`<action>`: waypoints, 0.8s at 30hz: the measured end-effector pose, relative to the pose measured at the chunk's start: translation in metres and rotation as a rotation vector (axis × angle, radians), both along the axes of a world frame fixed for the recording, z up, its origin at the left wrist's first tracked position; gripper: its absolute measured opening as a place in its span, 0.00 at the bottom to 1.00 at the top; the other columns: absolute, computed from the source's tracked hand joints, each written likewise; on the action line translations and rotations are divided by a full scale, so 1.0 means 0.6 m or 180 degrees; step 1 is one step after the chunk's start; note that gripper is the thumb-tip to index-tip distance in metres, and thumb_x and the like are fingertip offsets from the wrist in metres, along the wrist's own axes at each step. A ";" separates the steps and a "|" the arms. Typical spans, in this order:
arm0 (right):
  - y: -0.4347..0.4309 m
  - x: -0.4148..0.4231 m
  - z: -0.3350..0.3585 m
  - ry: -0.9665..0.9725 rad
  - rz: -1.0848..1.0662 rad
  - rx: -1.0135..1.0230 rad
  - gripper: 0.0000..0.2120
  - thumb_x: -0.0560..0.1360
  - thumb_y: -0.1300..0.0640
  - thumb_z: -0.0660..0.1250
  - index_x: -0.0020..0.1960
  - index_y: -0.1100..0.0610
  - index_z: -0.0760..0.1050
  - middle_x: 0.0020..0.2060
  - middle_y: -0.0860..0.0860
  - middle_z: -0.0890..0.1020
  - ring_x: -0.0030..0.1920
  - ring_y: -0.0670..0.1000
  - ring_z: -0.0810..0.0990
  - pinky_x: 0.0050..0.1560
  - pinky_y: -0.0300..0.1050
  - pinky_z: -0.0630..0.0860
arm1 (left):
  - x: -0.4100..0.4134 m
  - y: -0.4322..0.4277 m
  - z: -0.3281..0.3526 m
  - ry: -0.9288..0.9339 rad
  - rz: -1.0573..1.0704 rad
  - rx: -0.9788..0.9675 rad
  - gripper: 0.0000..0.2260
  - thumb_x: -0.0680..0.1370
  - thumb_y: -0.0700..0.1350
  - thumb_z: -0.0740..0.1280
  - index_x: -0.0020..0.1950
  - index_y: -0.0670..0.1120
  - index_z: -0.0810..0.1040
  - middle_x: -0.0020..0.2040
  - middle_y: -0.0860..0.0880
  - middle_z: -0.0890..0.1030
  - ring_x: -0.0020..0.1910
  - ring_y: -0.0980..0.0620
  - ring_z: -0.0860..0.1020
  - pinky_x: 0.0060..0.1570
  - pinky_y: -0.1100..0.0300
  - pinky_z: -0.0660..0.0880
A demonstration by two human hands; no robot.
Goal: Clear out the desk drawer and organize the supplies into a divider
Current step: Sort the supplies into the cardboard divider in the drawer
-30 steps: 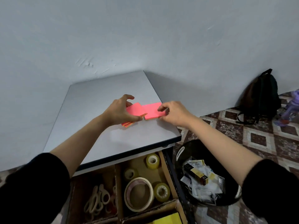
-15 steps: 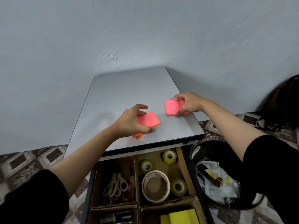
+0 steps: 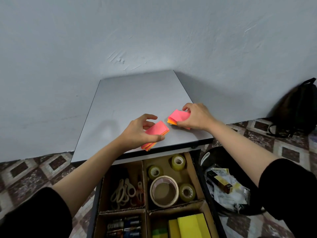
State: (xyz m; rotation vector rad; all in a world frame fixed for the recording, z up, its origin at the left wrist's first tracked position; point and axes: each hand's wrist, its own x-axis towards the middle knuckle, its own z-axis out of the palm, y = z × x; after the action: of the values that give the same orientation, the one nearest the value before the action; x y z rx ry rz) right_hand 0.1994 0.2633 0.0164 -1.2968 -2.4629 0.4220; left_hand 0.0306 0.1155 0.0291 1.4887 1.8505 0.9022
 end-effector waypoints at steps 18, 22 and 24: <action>-0.209 0.115 -0.043 0.3450 0.0255 -0.3874 0.32 0.64 0.47 0.66 0.62 0.65 0.72 0.45 0.61 0.83 0.40 0.59 0.84 0.39 0.51 0.82 | 0.091 -0.160 -0.082 -0.0298 -0.0618 -0.0170 0.29 0.57 0.63 0.74 0.55 0.57 0.76 0.51 0.54 0.81 0.53 0.56 0.78 0.54 0.58 0.75; -0.237 0.133 -0.078 0.3217 0.0175 -0.4132 0.23 0.70 0.49 0.65 0.60 0.63 0.73 0.49 0.62 0.81 0.41 0.60 0.84 0.39 0.50 0.82 | 0.126 -0.195 -0.129 -0.0395 -0.0792 -0.0457 0.26 0.58 0.62 0.73 0.54 0.58 0.77 0.53 0.56 0.80 0.53 0.59 0.77 0.52 0.65 0.74; -0.246 0.140 -0.094 0.3160 0.0080 -0.4117 0.16 0.75 0.51 0.60 0.56 0.61 0.74 0.50 0.63 0.81 0.40 0.60 0.84 0.40 0.51 0.82 | 0.149 -0.207 -0.156 -0.0364 -0.0876 -0.0612 0.25 0.57 0.62 0.73 0.53 0.60 0.77 0.52 0.58 0.79 0.53 0.62 0.76 0.49 0.70 0.72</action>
State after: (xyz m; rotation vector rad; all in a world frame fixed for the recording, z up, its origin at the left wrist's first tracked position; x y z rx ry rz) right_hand 0.2836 0.1159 -0.0401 -0.9083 -1.2094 2.2096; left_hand 0.1200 -0.0089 -0.0645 1.4928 1.5557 0.6451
